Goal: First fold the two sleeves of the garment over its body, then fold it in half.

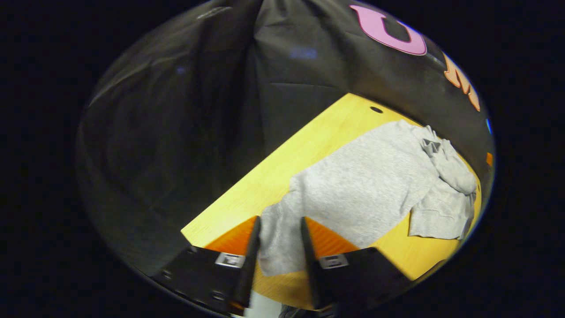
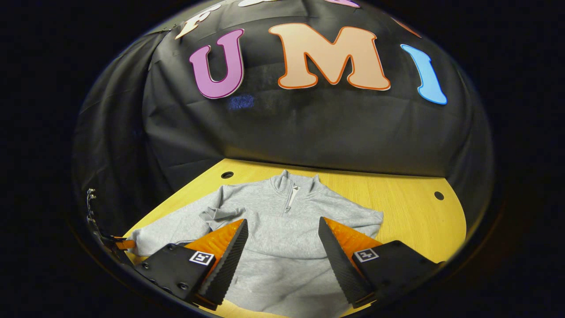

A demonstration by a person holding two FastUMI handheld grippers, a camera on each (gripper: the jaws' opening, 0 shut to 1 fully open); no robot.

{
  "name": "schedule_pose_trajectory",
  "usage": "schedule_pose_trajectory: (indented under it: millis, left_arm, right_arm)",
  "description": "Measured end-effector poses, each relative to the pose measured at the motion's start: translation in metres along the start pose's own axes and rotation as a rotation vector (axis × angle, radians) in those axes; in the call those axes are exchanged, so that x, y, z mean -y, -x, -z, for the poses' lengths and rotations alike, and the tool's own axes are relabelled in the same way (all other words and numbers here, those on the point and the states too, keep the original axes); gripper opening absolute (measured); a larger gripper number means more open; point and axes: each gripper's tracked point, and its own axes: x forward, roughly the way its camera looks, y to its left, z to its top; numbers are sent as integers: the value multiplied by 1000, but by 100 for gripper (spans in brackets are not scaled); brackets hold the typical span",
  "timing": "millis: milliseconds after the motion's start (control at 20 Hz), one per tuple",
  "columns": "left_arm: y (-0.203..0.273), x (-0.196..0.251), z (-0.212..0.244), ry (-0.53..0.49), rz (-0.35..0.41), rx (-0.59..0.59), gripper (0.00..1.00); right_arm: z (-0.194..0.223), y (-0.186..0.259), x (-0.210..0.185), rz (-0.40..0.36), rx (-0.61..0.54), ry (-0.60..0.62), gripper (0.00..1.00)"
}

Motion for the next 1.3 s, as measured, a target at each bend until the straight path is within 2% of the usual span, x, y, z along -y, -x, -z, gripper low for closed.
schedule_pose_trajectory:
  millis: [50,100,250,350,500,850,1300]
  left_arm:
    - [-2,1,-3,-8,-1,-8,18]
    - [-2,1,-3,-18,-4,-14,17]
    - [-3,7,-11,-28,-20,-11,1]
    - [3,9,-21,-33,-16,-3,0]
    - [7,20,-60,-37,-9,74,0]
    - [14,68,-131,-34,74,165,0]
    - [23,141,-191,-154,162,252,0]
  right_arm:
    - [2,3,5,6,-1,-3,99]
    - [0,11,10,10,6,-8,99]
    - [-1,26,24,28,28,-22,99]
    - [-2,33,32,39,34,-32,99]
    - [1,40,43,58,38,-48,99]
    - [5,65,72,103,45,-57,99]
    - [22,102,101,151,49,-85,99]
